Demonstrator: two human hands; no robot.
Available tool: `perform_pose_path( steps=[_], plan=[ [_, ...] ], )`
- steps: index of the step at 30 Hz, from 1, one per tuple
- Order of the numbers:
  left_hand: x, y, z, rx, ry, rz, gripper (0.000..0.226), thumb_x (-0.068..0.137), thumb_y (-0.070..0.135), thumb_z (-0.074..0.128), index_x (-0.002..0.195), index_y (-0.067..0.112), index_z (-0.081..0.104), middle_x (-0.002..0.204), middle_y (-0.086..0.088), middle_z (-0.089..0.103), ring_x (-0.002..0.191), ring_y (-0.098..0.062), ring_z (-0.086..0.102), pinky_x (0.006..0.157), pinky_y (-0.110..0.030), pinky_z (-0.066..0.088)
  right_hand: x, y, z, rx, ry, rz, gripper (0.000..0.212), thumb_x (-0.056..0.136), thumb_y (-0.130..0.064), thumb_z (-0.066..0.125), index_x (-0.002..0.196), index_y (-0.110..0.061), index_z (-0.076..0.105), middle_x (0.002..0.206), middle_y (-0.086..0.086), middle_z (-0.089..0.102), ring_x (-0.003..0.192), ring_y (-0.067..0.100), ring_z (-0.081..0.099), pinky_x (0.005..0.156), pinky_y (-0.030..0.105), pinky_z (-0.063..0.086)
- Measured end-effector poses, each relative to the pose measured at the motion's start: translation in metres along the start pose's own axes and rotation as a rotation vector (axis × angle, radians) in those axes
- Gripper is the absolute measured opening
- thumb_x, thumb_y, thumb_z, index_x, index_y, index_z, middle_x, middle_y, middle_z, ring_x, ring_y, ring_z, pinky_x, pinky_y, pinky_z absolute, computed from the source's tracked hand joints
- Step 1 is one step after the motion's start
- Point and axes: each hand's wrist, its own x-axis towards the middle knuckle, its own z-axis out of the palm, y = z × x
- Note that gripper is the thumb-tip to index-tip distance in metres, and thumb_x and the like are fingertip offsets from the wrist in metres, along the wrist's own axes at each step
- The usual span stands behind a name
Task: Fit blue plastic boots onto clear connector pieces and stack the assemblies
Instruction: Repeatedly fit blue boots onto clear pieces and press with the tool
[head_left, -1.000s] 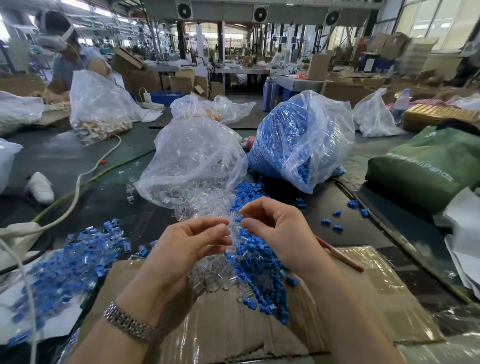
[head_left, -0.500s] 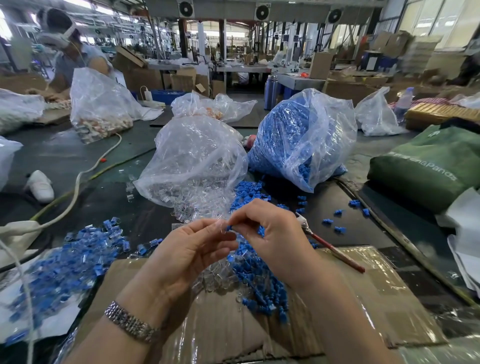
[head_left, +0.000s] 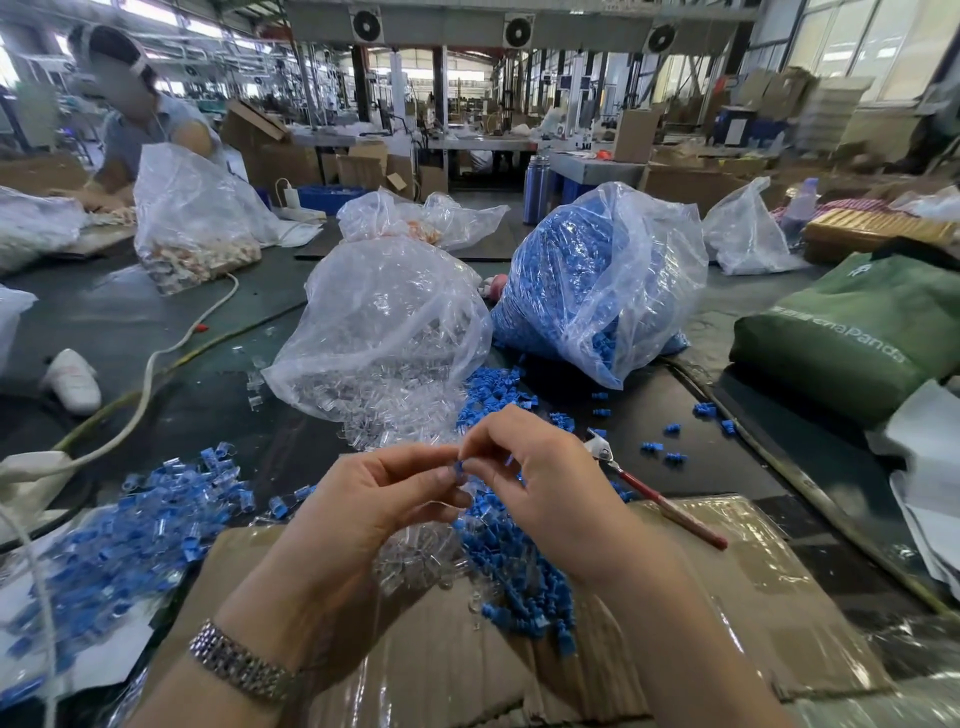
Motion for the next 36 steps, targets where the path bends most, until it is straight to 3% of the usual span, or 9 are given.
perform_pose_path(
  steps=[5,13,23,25,27,30,32,34,36],
  plan=[
    [0.001,0.0,-0.001,0.053,0.024,0.023,0.02,0.08,0.014,0.073,0.097,0.012,0.081,0.093,-0.022,0.076,0.087,-0.03,0.076,0.076,-0.026,0.06,-0.001,0.0,0.0,-0.015,-0.033,0.002,0.007,0.098,-0.014,0.065,0.094,-0.02,0.064,0.089,-0.008,0.058,0.086,0.012,0.055,0.079,0.038,0.049],
    [0.002,-0.003,-0.001,0.02,-0.029,0.027,0.027,0.076,0.023,0.078,0.1,0.013,0.081,0.096,-0.023,0.076,0.091,-0.033,0.075,0.079,-0.029,0.06,-0.002,0.004,-0.008,0.127,-0.045,0.072,0.007,0.096,-0.016,0.071,0.095,-0.022,0.07,0.086,-0.011,0.069,0.085,0.009,0.064,0.08,0.03,0.054],
    [0.001,-0.002,0.0,0.055,-0.015,0.07,0.021,0.081,0.012,0.073,0.101,0.012,0.081,0.096,-0.02,0.077,0.089,-0.03,0.076,0.076,-0.026,0.06,-0.002,0.001,-0.013,0.154,-0.075,0.123,0.009,0.096,-0.022,0.071,0.1,-0.029,0.067,0.089,-0.012,0.068,0.089,0.007,0.065,0.078,0.019,0.049],
    [0.0,-0.003,0.0,0.031,-0.004,0.079,0.022,0.081,0.012,0.074,0.102,0.011,0.08,0.098,-0.02,0.077,0.089,-0.031,0.076,0.076,-0.026,0.06,-0.002,0.009,-0.02,0.088,0.028,0.235,0.012,0.095,-0.03,0.07,0.106,-0.031,0.065,0.093,-0.013,0.067,0.09,0.004,0.063,0.077,0.016,0.047],
    [0.0,-0.003,-0.001,0.023,-0.001,0.092,0.021,0.081,0.01,0.074,0.102,0.01,0.08,0.099,-0.021,0.076,0.09,-0.032,0.076,0.076,-0.027,0.06,-0.002,0.024,-0.029,-0.223,0.053,0.488,0.032,0.095,-0.043,0.066,0.122,-0.026,0.06,0.114,-0.009,0.062,0.107,0.01,0.058,0.091,0.028,0.048],
    [0.002,-0.003,-0.002,-0.001,0.005,0.11,0.019,0.081,0.008,0.073,0.099,0.007,0.079,0.099,-0.023,0.075,0.091,-0.034,0.075,0.076,-0.028,0.06,-0.006,0.043,-0.037,-0.568,-0.188,0.933,0.067,0.091,-0.056,0.066,0.138,-0.012,0.048,0.14,0.013,0.047,0.131,0.033,0.044,0.107,0.049,0.043],
    [0.002,-0.003,-0.003,-0.017,0.016,0.113,0.017,0.08,0.009,0.074,0.097,0.009,0.079,0.1,-0.022,0.076,0.092,-0.034,0.075,0.076,-0.028,0.06,-0.008,0.05,-0.038,-0.577,-0.266,1.008,0.06,0.09,-0.054,0.069,0.128,-0.01,0.053,0.135,0.015,0.052,0.126,0.036,0.048,0.104,0.05,0.046],
    [0.002,-0.004,-0.004,-0.039,0.023,0.115,0.018,0.081,0.011,0.075,0.098,0.011,0.079,0.102,-0.021,0.076,0.094,-0.033,0.075,0.076,-0.027,0.06,-0.009,0.053,-0.036,-0.575,-0.252,0.977,0.037,0.091,-0.045,0.068,0.103,-0.012,0.056,0.12,0.013,0.058,0.114,0.035,0.053,0.098,0.048,0.05],
    [0.003,-0.004,-0.006,-0.071,0.033,0.111,0.018,0.082,0.012,0.074,0.099,0.011,0.079,0.105,-0.021,0.075,0.094,-0.034,0.075,0.076,-0.027,0.06,-0.008,0.054,-0.035,-0.561,-0.22,0.949,0.028,0.092,-0.035,0.065,0.081,-0.014,0.05,0.105,0.013,0.06,0.102,0.034,0.056,0.085,0.04,0.051]
  ],
)
